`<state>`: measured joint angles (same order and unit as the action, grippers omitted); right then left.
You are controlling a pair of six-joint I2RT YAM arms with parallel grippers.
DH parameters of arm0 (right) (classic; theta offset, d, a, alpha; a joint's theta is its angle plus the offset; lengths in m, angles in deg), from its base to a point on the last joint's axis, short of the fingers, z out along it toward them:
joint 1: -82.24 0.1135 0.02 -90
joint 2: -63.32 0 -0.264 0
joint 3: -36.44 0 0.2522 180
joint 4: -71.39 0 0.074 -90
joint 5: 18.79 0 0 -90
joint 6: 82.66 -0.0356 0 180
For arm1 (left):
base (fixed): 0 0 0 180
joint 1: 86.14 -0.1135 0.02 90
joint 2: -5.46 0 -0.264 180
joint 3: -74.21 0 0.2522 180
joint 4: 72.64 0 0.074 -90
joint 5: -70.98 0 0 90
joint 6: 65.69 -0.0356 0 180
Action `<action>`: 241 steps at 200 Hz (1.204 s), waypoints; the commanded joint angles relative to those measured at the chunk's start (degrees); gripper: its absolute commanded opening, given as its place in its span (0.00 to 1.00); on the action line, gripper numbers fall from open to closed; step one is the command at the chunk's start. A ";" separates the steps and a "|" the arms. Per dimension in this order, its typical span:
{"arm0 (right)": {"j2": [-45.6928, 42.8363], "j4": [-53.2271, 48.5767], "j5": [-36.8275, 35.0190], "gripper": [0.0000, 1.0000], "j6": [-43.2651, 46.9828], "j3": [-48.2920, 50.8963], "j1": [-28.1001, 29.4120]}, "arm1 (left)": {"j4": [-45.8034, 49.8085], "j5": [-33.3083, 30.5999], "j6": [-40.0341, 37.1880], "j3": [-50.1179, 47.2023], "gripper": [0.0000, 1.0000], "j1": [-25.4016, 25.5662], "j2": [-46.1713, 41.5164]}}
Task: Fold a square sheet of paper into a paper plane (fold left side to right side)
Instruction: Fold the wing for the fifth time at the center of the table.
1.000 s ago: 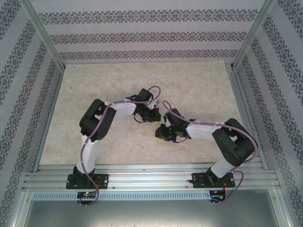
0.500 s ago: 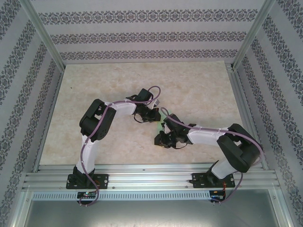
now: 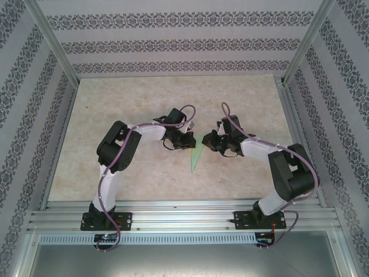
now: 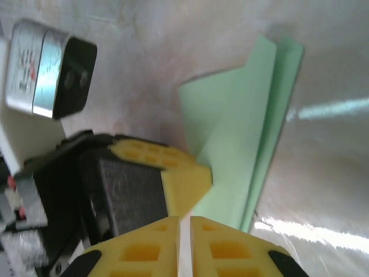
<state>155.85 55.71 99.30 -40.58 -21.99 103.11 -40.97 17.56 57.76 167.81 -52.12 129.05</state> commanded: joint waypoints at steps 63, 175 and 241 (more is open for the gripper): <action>15.20 -1.50 -5.29 0.12 2.22 -9.88 0.27 | -0.63 -4.56 -1.37 -2.49 0.11 -0.12 0.07; 15.57 -4.74 -7.11 0.13 4.32 -9.23 0.24 | -1.57 -6.68 -3.26 -14.53 0.24 2.64 -22.61; 14.53 -5.05 -6.66 0.13 4.77 -9.69 0.32 | -3.50 -10.60 -2.03 -15.41 0.20 8.34 -16.07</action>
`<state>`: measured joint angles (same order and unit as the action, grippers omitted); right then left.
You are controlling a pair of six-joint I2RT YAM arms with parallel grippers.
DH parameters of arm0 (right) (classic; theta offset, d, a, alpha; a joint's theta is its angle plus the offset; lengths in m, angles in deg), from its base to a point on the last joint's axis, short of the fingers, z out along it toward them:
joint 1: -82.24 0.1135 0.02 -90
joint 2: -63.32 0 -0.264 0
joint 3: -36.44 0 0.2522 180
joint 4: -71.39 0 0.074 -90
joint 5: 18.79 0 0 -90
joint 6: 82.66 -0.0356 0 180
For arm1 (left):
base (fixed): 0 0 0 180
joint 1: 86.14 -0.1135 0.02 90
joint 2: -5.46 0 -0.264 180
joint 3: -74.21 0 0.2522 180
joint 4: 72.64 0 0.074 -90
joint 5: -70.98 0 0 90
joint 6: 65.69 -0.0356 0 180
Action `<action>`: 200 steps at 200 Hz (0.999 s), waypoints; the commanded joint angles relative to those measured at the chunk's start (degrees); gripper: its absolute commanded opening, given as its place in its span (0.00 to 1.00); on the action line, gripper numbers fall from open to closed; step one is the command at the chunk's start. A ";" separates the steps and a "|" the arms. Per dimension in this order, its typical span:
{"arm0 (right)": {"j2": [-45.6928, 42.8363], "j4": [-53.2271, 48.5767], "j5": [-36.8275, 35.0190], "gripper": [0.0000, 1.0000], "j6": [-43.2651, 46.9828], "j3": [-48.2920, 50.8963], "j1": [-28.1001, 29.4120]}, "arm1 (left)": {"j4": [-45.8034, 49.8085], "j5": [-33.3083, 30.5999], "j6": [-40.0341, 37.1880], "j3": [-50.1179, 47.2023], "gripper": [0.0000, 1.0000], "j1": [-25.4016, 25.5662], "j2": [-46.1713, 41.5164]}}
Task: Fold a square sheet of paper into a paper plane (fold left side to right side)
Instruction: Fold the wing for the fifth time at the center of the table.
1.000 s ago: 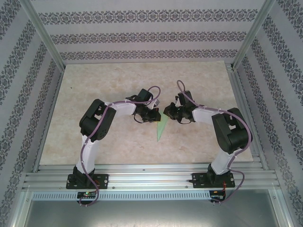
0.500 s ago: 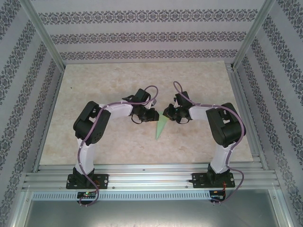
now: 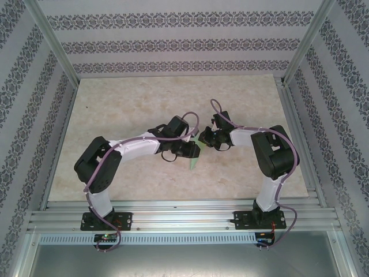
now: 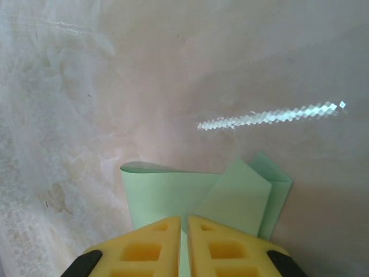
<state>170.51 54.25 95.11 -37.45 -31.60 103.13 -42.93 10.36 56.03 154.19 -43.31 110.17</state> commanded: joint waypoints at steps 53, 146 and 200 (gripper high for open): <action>-4.87 -2.60 -0.39 0.14 1.82 -0.97 0.30 | -4.14 -2.87 0.08 -4.84 0.19 0.80 7.12; -13.52 -3.82 -1.14 0.07 -6.08 9.20 6.58 | 4.07 -11.29 -2.81 -2.60 0.17 3.62 8.23; -9.89 -1.42 -1.62 0.05 -9.26 10.33 8.34 | 6.18 -15.29 -3.51 -2.28 0.16 5.76 8.50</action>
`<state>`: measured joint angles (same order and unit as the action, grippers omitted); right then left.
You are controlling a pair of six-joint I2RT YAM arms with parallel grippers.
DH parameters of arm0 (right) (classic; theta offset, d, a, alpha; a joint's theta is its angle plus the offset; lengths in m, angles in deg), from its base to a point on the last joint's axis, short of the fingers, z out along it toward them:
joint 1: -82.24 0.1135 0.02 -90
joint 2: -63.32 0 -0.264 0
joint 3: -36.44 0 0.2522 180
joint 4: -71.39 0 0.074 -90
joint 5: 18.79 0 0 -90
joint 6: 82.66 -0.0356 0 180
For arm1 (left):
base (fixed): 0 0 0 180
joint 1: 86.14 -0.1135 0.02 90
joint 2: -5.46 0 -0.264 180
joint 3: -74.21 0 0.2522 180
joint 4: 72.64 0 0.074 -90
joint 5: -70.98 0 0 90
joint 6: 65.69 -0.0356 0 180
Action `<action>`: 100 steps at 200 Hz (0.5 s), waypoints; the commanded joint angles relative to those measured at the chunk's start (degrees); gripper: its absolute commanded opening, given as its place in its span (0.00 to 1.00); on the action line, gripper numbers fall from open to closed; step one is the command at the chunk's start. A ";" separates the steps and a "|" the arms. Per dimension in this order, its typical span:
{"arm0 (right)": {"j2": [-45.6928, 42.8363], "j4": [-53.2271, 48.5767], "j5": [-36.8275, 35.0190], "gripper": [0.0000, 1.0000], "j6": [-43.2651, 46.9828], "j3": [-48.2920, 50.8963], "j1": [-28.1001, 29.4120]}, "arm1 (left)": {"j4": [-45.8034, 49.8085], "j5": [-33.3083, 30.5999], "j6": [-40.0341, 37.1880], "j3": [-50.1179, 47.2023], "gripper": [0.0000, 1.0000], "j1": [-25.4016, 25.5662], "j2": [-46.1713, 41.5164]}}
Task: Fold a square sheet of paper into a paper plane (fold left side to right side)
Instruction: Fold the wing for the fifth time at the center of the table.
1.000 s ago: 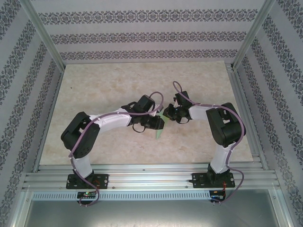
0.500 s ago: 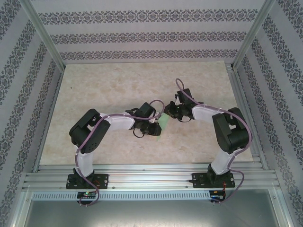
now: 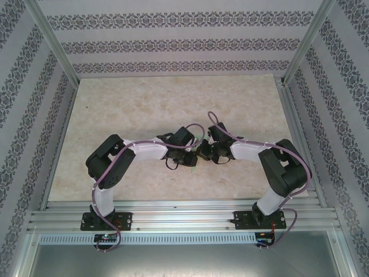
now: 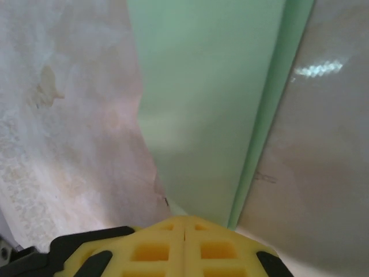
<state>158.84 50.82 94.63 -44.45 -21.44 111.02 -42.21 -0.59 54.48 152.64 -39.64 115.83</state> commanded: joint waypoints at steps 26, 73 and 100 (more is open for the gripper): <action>3.07 1.29 -3.06 0.05 -0.65 0.13 0.28 | 5.96 -5.28 -1.87 -0.86 0.16 2.58 3.24; 4.27 3.53 -5.16 0.06 5.55 -1.21 -1.23 | 7.49 -6.59 -3.30 -0.94 0.16 3.56 4.04; 4.47 4.47 -5.74 0.06 8.03 -2.30 -2.47 | 8.07 -7.03 -3.88 -0.99 0.15 3.77 4.40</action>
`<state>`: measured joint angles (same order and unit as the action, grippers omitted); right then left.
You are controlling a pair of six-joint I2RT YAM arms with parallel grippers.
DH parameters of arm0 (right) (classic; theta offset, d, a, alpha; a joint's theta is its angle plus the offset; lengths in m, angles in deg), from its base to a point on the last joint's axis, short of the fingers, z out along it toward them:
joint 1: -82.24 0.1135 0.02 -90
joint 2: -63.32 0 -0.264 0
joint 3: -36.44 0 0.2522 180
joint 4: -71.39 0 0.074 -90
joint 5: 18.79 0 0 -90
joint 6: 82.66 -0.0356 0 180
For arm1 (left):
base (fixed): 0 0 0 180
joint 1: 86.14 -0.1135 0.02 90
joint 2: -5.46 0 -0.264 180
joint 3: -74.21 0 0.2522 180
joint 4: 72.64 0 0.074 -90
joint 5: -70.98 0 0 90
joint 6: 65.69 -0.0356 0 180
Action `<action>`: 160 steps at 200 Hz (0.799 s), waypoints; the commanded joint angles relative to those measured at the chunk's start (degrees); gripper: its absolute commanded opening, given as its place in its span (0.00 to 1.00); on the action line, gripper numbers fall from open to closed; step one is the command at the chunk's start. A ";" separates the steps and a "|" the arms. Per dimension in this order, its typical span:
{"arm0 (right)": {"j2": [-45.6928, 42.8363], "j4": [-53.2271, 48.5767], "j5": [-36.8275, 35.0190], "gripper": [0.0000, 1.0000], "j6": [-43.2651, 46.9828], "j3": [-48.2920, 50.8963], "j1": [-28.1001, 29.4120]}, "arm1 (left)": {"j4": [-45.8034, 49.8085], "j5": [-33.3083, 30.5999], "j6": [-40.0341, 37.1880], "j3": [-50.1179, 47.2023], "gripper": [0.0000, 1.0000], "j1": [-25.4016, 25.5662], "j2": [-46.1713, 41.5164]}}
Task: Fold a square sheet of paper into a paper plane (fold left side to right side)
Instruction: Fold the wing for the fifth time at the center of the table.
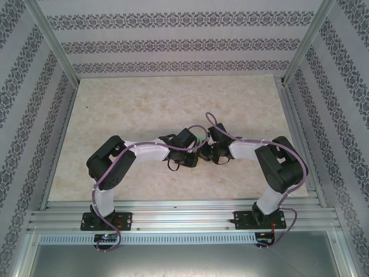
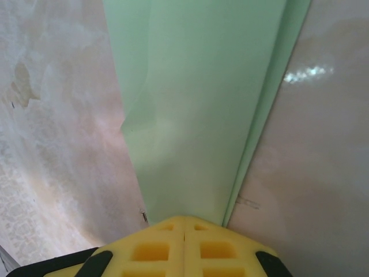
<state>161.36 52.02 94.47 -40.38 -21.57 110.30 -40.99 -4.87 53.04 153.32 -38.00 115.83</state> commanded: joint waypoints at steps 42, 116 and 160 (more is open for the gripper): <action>2.95 5.86 -5.38 0.06 6.32 -2.52 -3.13 | 7.66 -3.38 -3.02 -1.71 0.15 2.49 4.95; 3.00 7.46 -4.06 0.06 6.69 0.04 -3.25 | 4.98 -1.85 -1.74 -2.30 0.15 2.40 0.90; 5.52 7.83 -3.77 0.06 9.12 -2.29 -5.37 | 5.70 -2.14 -2.11 -2.61 0.15 2.41 2.66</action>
<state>164.24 58.80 94.43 -34.37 -22.29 106.43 -41.69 -7.41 51.53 153.49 -37.19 115.68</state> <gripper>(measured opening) 0.063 0.150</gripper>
